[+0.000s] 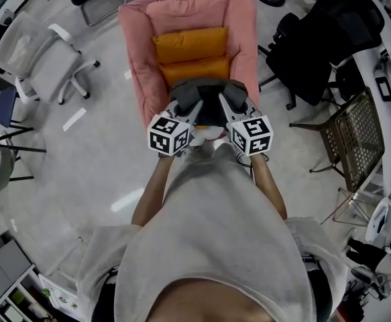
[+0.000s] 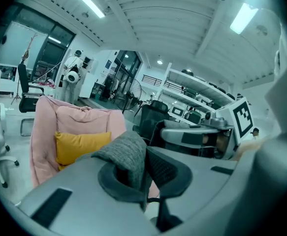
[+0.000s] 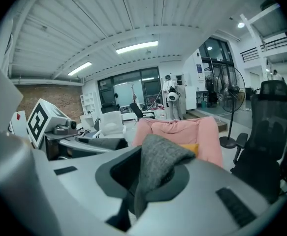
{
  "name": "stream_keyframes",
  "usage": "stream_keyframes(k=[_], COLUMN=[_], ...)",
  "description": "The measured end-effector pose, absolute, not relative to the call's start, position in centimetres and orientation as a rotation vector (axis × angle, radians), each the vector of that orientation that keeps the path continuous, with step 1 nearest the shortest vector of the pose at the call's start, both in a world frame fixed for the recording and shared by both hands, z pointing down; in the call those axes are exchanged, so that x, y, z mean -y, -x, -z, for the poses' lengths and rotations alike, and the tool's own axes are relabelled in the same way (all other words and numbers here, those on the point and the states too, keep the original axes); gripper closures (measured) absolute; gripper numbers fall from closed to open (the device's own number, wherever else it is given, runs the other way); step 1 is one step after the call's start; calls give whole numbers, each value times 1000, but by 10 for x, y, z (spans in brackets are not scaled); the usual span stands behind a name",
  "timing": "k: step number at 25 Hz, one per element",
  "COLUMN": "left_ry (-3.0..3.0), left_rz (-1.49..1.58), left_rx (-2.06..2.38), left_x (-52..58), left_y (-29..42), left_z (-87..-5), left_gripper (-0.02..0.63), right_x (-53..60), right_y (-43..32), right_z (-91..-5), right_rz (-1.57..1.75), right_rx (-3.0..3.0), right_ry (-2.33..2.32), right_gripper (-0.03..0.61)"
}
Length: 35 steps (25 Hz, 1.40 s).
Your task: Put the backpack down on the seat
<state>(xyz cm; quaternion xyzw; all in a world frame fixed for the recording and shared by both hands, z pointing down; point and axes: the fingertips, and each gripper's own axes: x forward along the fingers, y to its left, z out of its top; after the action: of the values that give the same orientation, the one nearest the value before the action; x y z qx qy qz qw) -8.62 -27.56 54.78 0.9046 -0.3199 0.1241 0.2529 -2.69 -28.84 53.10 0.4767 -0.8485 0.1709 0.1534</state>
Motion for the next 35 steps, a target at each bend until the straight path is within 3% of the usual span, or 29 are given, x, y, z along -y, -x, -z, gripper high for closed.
stream_keyframes(k=[35], left_ry=[-2339], left_rz=[-417], left_rx=[953], left_x=[347], left_y=[72], left_z=[-586], left_gripper=[581], right_x=[362], right_y=[15], right_z=[-577], right_rz=[-554], right_rx=[2463], right_ry=[-1188], right_gripper=[552])
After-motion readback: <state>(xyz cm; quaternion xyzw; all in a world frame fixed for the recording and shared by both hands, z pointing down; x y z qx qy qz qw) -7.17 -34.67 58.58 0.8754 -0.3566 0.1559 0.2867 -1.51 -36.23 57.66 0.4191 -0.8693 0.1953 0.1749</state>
